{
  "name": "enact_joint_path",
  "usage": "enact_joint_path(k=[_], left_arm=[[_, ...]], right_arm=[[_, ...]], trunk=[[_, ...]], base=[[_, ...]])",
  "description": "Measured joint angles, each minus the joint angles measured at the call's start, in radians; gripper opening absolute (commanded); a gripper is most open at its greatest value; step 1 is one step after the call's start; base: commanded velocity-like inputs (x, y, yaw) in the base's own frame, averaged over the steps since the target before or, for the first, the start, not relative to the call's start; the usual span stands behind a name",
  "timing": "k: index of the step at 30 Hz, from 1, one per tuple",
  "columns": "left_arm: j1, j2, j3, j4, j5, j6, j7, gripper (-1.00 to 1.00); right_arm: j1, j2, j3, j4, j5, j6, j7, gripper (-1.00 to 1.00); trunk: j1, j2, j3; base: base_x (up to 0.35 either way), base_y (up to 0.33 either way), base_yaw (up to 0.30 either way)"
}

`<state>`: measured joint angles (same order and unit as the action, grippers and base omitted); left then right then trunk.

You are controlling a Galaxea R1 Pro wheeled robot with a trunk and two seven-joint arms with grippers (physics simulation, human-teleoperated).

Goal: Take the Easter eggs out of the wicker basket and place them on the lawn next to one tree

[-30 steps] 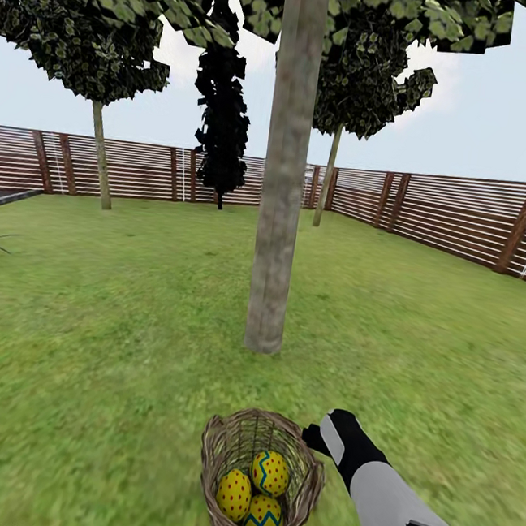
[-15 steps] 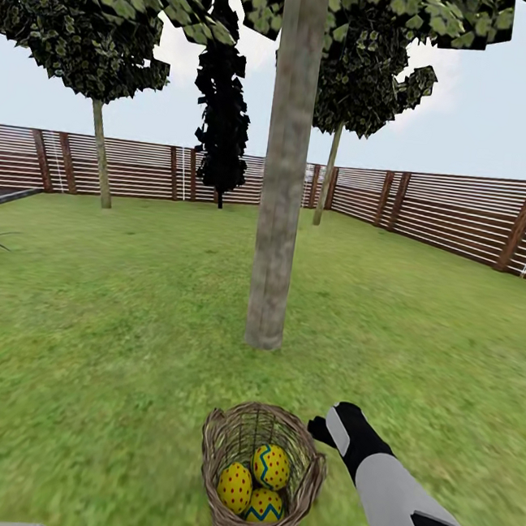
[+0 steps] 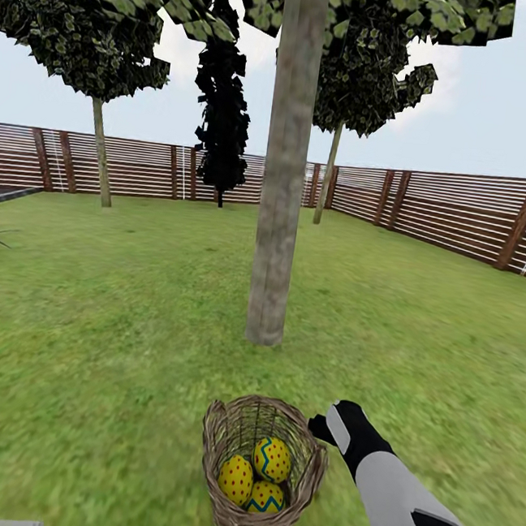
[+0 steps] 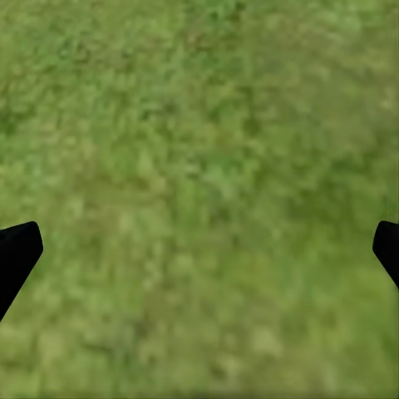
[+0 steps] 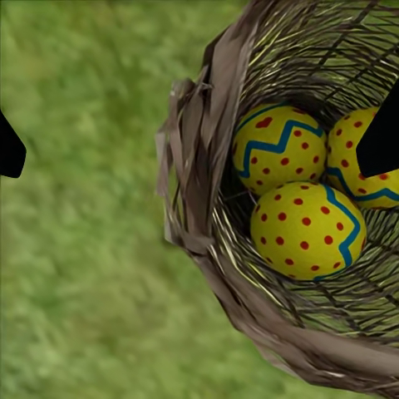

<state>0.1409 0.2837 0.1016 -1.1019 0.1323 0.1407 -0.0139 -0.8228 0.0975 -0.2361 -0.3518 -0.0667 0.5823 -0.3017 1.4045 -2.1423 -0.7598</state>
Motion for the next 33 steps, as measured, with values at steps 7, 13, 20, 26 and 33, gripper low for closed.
enact_joint_path(k=[7, 13, 20, 26, 33], left_arm=[[0.0, 0.0, 0.0, -0.001, 0.0, 0.0, 0.0, 1.0], [0.0, 0.0, 0.0, -0.001, 0.0, 0.0, 0.0, 1.0], [0.001, 0.0, 0.0, -0.012, 0.0, 0.001, 0.0, 1.0], [0.001, 0.0, 0.0, -0.014, -0.001, 0.002, 0.0, 1.0], [0.001, 0.0, 0.0, -0.014, -0.002, 0.002, 0.0, 1.0]], right_arm=[[-0.005, 0.001, 0.0, 0.001, 0.0, 0.001, 0.0, 1.0], [-0.008, 0.001, 0.0, 0.001, 0.0, 0.001, 0.0, 1.0], [-0.013, 0.002, 0.0, 0.002, 0.0, 0.003, 0.0, 1.0], [-0.019, 0.002, 0.0, 0.024, -0.001, 0.003, 0.0, 1.0], [-0.023, 0.001, 0.0, 0.035, -0.001, 0.002, 0.0, 1.0]], trunk=[[0.027, -0.049, -0.022], [0.05, -0.091, -0.041], [0.077, -0.14, -0.063], [0.1, -0.182, -0.081], [0.127, -0.231, -0.103]], base=[[0.0, 0.0, 0.0], [0.0, 0.0, 0.0], [0.0, 0.0, 0.0], [0.0, 0.0, 0.0], [0.0, 0.0, 0.0]])
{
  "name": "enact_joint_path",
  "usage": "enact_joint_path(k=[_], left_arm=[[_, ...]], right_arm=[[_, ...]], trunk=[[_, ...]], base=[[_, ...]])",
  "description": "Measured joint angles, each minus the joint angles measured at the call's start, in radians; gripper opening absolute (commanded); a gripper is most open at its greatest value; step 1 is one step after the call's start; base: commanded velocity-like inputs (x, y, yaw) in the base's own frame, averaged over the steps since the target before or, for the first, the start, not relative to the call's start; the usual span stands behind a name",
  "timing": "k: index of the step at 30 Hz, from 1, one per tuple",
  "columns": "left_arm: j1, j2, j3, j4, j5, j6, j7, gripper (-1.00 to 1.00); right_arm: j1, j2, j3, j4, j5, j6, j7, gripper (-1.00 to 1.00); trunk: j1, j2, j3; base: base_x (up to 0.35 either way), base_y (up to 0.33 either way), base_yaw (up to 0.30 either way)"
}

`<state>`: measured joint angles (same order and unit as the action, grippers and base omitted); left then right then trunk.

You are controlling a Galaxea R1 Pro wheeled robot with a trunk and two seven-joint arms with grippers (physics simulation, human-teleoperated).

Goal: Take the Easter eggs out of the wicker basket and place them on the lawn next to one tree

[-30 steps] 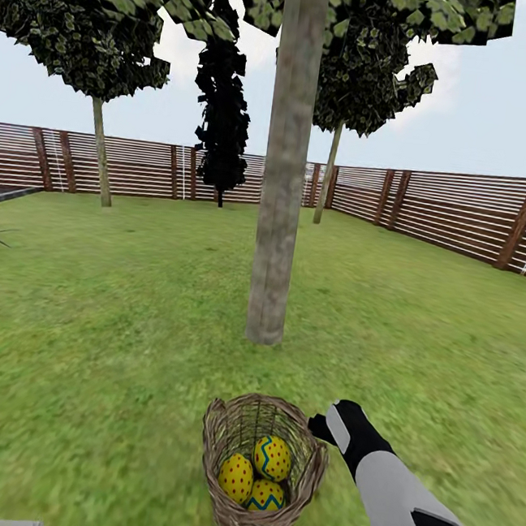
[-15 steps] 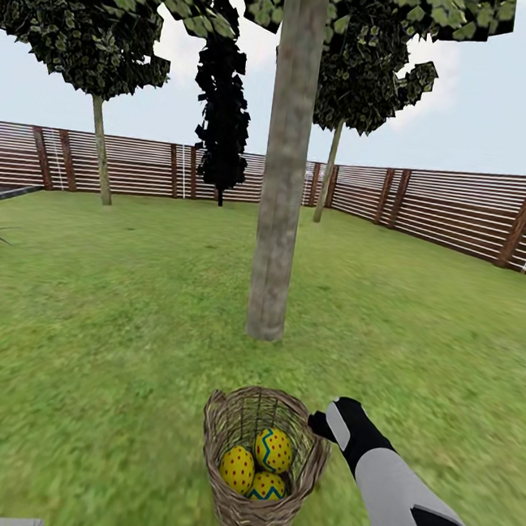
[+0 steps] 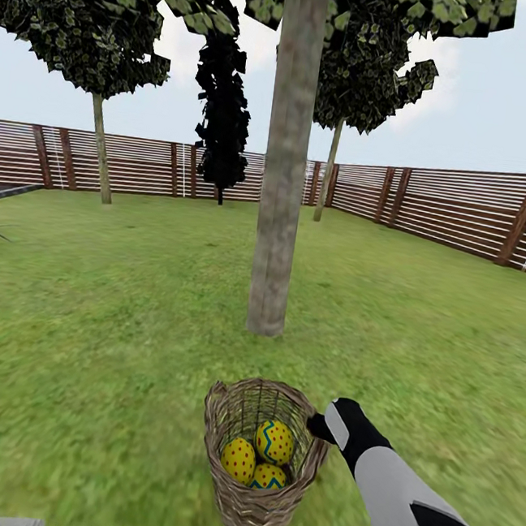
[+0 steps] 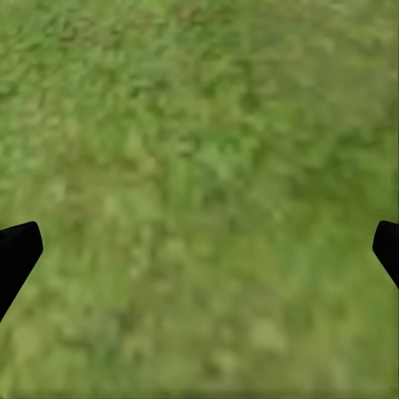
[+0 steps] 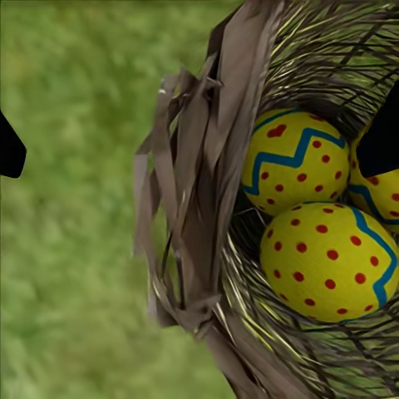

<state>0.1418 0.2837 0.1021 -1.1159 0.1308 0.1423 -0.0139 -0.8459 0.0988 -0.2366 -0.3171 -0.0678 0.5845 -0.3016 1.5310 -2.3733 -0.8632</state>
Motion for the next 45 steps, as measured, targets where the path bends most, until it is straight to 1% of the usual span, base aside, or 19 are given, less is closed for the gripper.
enact_joint_path(k=[15, 18, 21, 25, 29, 34, 45], left_arm=[[0.0, 0.0, 0.0, -0.001, 0.001, 0.009, 0.0, 1.0], [-0.001, 0.0, 0.0, -0.002, 0.001, 0.01, 0.001, 1.0], [-0.001, 0.0, 0.0, -0.002, 0.001, 0.01, 0.001, 1.0], [-0.001, 0.0, 0.0, -0.002, 0.001, 0.011, 0.001, 1.0], [0.0, 0.0, 0.0, -0.002, 0.001, 0.012, 0.001, 1.0], [0.0, 0.0, 0.0, -0.002, 0.001, 0.015, 0.001, 1.0], [0.0, 0.0, 0.0, -0.006, 0.0, 0.015, 0.001, 1.0]], right_arm=[[-0.015, 0.0, 0.0, 0.002, 0.0, 0.0, 0.0, 1.0], [-0.02, 0.0, 0.0, 0.002, 0.0, 0.0, 0.0, 1.0], [-0.021, 0.0, 0.0, 0.003, 0.0, 0.0, 0.0, 1.0], [-0.023, 0.0, 0.0, 0.003, 0.0, 0.0, 0.0, 1.0], [-0.023, 0.001, 0.0, 0.003, 0.0, 0.0, 0.0, 1.0], [-0.023, 0.002, 0.0, 0.003, 0.0, 0.0, 0.0, 1.0], [-0.023, 0.002, 0.0, 0.003, 0.0, 0.0, 0.0, 1.0]], trunk=[[0.058, -0.105, -0.047], [0.058, -0.105, -0.047], [0.069, -0.126, -0.056], [0.071, -0.127, -0.072], [0.071, -0.127, -0.072], [0.073, -0.128, -0.091], [0.073, -0.128, -0.091]], base=[[0.0, 0.0, 0.0], [0.0, 0.0, 0.0], [0.0, 0.0, 0.0], [0.0, 0.0, 0.0], [0.0, 0.0, 0.0], [0.0, 0.0, 0.0], [0.0, 0.0, 0.0]])
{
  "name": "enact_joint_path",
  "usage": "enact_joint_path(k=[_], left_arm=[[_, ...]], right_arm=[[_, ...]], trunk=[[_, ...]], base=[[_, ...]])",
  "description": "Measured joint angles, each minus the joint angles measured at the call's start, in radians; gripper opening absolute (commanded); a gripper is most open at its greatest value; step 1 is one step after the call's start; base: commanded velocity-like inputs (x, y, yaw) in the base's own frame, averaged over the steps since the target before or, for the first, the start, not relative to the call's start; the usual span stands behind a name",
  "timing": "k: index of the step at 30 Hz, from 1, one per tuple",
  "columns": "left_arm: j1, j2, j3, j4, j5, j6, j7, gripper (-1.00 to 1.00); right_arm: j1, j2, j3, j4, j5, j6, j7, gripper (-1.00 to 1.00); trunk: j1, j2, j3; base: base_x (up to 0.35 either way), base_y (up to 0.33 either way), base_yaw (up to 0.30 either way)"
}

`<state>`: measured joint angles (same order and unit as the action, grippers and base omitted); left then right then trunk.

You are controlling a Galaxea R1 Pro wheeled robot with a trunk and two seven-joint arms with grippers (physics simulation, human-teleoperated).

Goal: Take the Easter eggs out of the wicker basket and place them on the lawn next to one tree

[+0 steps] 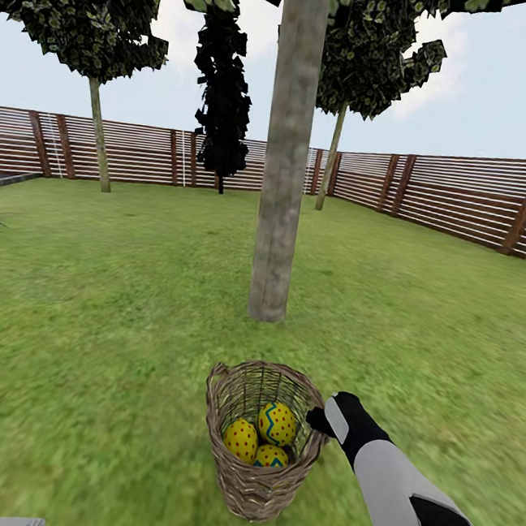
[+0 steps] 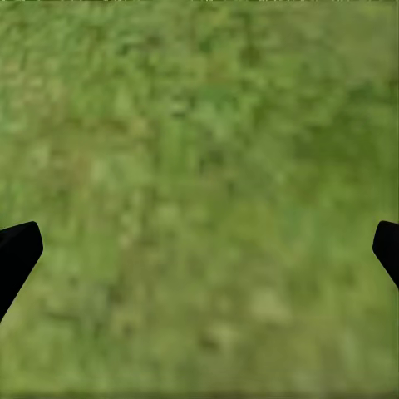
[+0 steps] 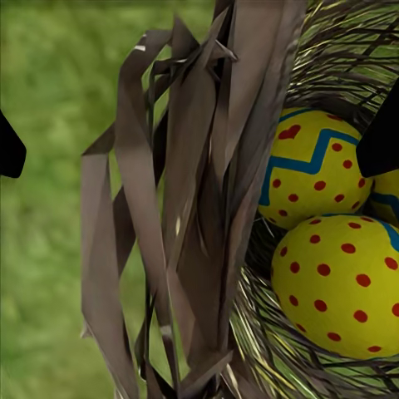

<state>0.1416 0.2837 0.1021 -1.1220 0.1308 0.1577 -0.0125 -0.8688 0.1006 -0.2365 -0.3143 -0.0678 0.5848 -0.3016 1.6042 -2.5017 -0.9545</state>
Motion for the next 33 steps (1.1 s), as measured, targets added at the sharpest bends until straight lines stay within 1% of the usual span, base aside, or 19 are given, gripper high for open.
enact_joint_path(k=[23, 26, 31, 32, 33], left_arm=[[0.001, 0.0, 0.0, -0.002, 0.0, 0.0, 0.0, 1.0], [0.001, 0.0, 0.0, -0.002, 0.0, 0.0, 0.0, 1.0], [0.001, 0.0, 0.0, -0.002, 0.0, 0.0, 0.0, 1.0], [0.001, 0.0, 0.0, -0.002, 0.0, 0.0, 0.0, 1.0], [0.001, 0.0, 0.0, -0.002, 0.0, 0.0, 0.0, 1.0]], right_arm=[[0.0, 0.0, 0.0, 0.011, 0.0, 0.0, 0.0, 1.0], [0.0, 0.0, 0.0, 0.011, 0.0, 0.0, 0.0, 1.0], [0.0, -0.001, 0.0, 0.01, 0.0, 0.0, 0.0, 1.0], [-0.001, -0.001, 0.0, 0.01, 0.0, 0.0, 0.0, -1.0], [-0.001, -0.001, 0.0, 0.01, 0.0, 0.0, 0.0, -1.0]], trunk=[[0.0, 0.0, 0.0], [0.001, -0.001, -0.011], [0.001, -0.001, -0.012], [0.001, -0.001, -0.012], [0.001, -0.001, -0.012]], base=[[0.0, 0.0, 0.0], [0.0, 0.0, 0.0], [0.0, 0.0, 0.0], [0.0, 0.0, 0.0], [0.0, 0.0, 0.0]])
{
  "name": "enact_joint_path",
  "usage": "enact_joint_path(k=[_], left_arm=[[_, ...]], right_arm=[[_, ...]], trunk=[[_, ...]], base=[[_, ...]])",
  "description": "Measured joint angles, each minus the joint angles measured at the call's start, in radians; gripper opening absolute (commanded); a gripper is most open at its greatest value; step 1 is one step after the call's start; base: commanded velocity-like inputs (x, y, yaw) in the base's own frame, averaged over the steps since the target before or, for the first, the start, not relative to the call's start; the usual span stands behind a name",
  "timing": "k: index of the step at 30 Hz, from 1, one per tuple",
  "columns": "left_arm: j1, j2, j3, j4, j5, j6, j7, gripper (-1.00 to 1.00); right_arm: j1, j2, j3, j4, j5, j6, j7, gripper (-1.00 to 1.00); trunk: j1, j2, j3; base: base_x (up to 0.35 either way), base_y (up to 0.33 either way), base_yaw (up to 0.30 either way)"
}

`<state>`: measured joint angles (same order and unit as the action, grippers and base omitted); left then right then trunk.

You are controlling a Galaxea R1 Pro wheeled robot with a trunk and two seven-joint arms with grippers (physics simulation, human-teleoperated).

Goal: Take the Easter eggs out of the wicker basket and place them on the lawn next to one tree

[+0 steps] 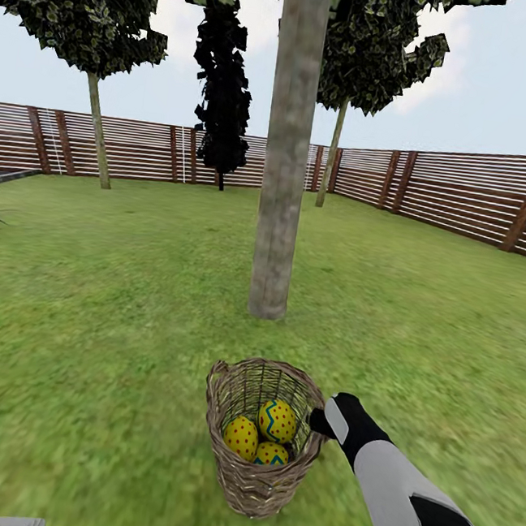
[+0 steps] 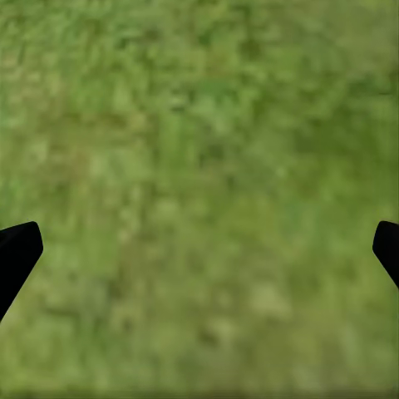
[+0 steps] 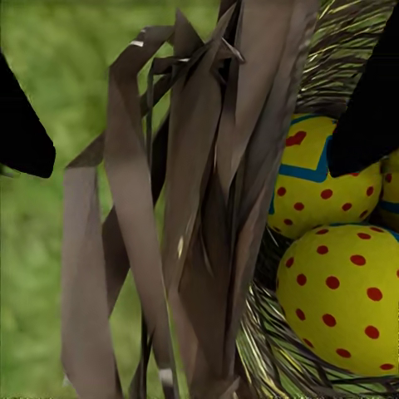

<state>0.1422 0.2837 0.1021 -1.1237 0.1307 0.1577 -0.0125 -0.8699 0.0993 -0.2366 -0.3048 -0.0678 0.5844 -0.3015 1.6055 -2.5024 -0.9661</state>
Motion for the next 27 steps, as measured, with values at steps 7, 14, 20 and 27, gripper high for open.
enact_joint_path(k=[7, 14, 20, 27], left_arm=[[0.0, 0.0, 0.0, -0.007, 0.0, 0.0, 0.0, 1.0], [0.019, 0.0, 0.001, -0.02, 0.0, 0.001, 0.0, 1.0], [0.059, 0.0, 0.002, -0.074, 0.0, 0.001, 0.0, 1.0], [0.063, 0.0, 0.003, -0.078, 0.0, 0.001, 0.0, 1.0]], right_arm=[[-0.005, 0.0, 0.001, -0.001, 0.01, 0.002, -0.001, -1.0], [-0.012, -0.001, -0.002, 0.001, -0.001, 0.0, 0.001, -1.0], [-0.012, -0.001, -0.002, 0.0, 0.0, 0.0, 0.0, -1.0], [-0.012, -0.001, -0.002, 0.0, 0.001, 0.0, 0.0, -1.0]], trunk=[[0.0, 0.0, 0.0], [0.0, 0.0, 0.0], [0.0, 0.0, 0.0], [0.0, 0.0, 0.0]], base=[[0.0, 0.0, 0.0], [0.0, 0.0, 0.0], [0.0, 0.0, 0.0], [0.0, 0.0, 0.0]])
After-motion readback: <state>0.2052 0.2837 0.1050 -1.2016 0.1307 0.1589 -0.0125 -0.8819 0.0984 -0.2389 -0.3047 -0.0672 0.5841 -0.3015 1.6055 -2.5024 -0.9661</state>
